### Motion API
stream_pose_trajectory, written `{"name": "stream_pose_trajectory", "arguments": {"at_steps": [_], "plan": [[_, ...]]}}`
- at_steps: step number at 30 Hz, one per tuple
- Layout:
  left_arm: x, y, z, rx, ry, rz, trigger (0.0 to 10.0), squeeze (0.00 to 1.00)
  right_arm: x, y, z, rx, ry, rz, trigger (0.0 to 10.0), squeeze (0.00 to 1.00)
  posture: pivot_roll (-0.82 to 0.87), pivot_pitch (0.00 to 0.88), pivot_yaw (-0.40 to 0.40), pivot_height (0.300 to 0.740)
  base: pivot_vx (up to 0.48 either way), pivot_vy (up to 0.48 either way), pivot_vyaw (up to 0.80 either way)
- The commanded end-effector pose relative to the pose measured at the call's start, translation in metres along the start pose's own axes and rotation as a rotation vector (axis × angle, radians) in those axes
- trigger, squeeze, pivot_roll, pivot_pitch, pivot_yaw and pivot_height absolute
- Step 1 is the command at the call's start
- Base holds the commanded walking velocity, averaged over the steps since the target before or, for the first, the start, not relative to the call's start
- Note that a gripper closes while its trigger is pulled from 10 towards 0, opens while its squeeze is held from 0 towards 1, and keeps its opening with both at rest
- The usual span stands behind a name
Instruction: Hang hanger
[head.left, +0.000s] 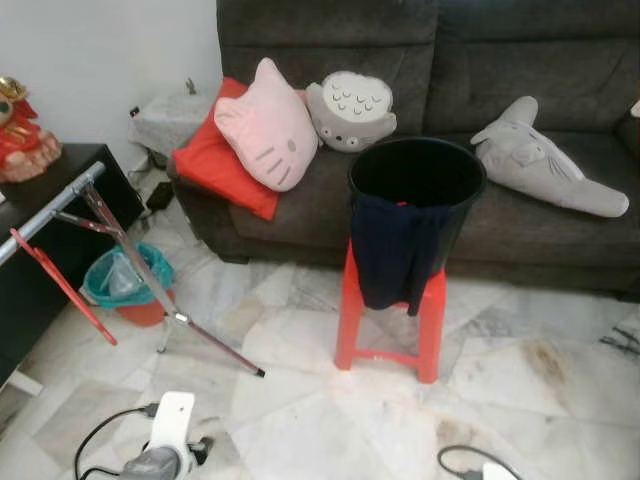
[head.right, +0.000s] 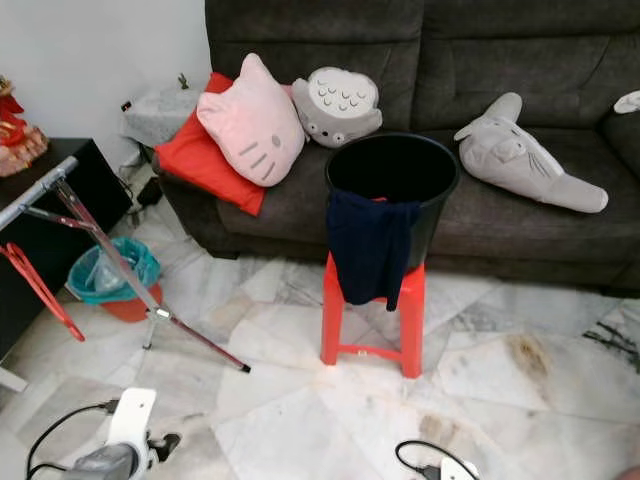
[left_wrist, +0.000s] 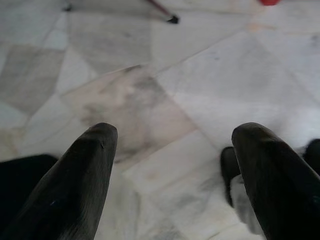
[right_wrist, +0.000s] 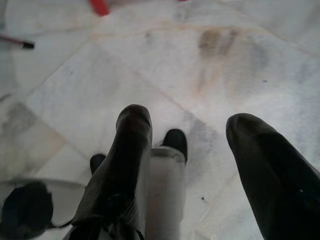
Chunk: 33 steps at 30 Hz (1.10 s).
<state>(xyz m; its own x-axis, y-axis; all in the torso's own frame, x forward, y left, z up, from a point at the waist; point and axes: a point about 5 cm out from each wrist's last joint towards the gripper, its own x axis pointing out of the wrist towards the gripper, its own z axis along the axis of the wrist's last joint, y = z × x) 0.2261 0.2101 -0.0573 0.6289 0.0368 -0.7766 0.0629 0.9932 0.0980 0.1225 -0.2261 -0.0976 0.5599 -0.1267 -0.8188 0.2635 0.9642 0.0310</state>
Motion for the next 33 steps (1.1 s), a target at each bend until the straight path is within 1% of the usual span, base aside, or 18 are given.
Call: {"name": "stream_pose_trajectory", "arguments": {"at_steps": [1,3,4,5,7,10,12,13,14,16,17,18,19,21,23,26,28,33], "plan": [[0.0,-0.002,-0.002,0.024,0.014,-0.009,10.0,0.0,0.0,-0.002,-0.001,0.022,0.011,-0.015,10.0,0.0,-0.01,0.0,0.122,0.74,0.0,0.0,0.0],[0.001,-0.005,0.004,0.02,-0.015,-0.035,10.0,0.0,0.0,-0.005,0.0,0.018,0.013,-0.023,10.0,0.0,-0.02,0.0,0.127,0.74,0.0,0.0,0.0],[-0.002,-0.003,-0.006,0.019,-0.026,-0.055,10.0,0.0,0.0,-0.006,0.001,0.004,0.017,-0.028,10.0,0.0,-0.03,0.0,0.13,0.74,0.0,0.0,0.0],[-0.004,-0.001,-0.017,0.015,-0.006,-0.051,10.0,0.0,0.0,-0.007,0.001,-0.002,0.018,-0.03,10.0,0.0,-0.03,0.0,0.13,0.74,0.0,0.0,0.0],[-0.009,0.002,-0.044,0.013,0.074,-0.028,10.0,0.0,0.0,-0.008,0.001,0.0,0.018,-0.036,10.0,0.0,-0.09,0.0,0.15,0.74,0.0,0.0,0.0],[-0.009,0.004,-0.042,0.033,0.075,-0.033,10.0,0.0,0.0,-0.007,0.001,0.016,0.016,-0.044,10.0,0.0,-0.1,0.0,0.133,0.74,0.0,0.0,0.0],[-0.01,0.006,-0.043,0.015,0.07,-0.021,10.0,0.0,0.0,-0.004,0.0,0.008,0.023,-0.036,10.0,0.0,-0.1,0.0,0.098,0.74,0.0,0.0,0.0],[-0.01,0.01,-0.044,-0.007,0.065,-0.002,10.0,0.0,0.0,-0.001,-0.002,-0.01,0.037,-0.021,10.0,0.0,-0.08,0.0,0.072,0.74,0.0,0.0,0.0],[-0.011,0.011,-0.044,-0.013,0.064,0.004,10.0,0.0,0.001,-0.001,-0.002,-0.018,0.042,-0.015,10.0,0.0,-0.08,0.0,0.072,0.74,0.0,0.0,0.0],[-0.012,0.016,-0.046,-0.05,0.064,0.031,10.0,0.0,0.001,0.004,-0.004,-0.071,0.053,0.017,10.0,0.0,0.0,0.0,0.028,0.74,0.0,0.0,0.0],[-0.012,0.018,-0.047,-0.059,0.065,0.039,10.0,0.0,0.001,0.006,-0.004,-0.082,0.056,0.027,10.0,0.0,0.0,0.0,0.028,0.74,0.0,0.0,0.0],[-0.013,0.021,-0.049,-0.08,0.066,0.055,10.0,0.0,0.001,0.009,-0.004,-0.123,0.06,0.05,10.0,0.0,0.03,0.0,0.025,0.74,0.0,0.0,0.0],[-0.013,0.021,-0.049,-0.08,0.066,0.055,10.0,0.0,0.001,0.009,-0.004,-0.123,0.06,0.05,10.0,0.0,0.03,0.0,0.025,0.74,0.0,0.0,0.0],[-0.015,0.028,-0.05,-0.086,0.074,0.076,10.0,0.0,0.002,0.017,-0.004,-0.182,0.052,0.091,10.0,0.0,0.07,0.0,0.039,0.74,0.0,0.0,0.0],[-0.016,0.036,-0.05,-0.069,0.08,0.091,10.0,0.0,0.002,0.024,-0.006,-0.166,0.038,0.103,10.0,0.0,0.1,0.0,0.069,0.74,0.0,0.0,0.0],[-0.018,0.042,-0.051,-0.047,0.088,0.099,10.0,0.0,0.001,0.031,-0.008,-0.167,0.037,0.118,10.0,0.0,0.11,0.0,0.075,0.74,0.0,0.0,0.0],[-0.02,0.047,-0.054,-0.052,0.094,0.118,10.0,0.0,0.001,0.035,-0.012,-0.173,0.052,0.13,10.0,0.0,0.12,0.0,0.069,0.74,0.0,0.0,0.0],[-0.02,0.047,-0.054,-0.09,0.082,0.134,10.0,0.0,0.001,0.036,-0.014,-0.168,0.074,0.124,10.0,0.0,0.14,0.0,0.016,0.74,0.0,0.0,0.0]]}}
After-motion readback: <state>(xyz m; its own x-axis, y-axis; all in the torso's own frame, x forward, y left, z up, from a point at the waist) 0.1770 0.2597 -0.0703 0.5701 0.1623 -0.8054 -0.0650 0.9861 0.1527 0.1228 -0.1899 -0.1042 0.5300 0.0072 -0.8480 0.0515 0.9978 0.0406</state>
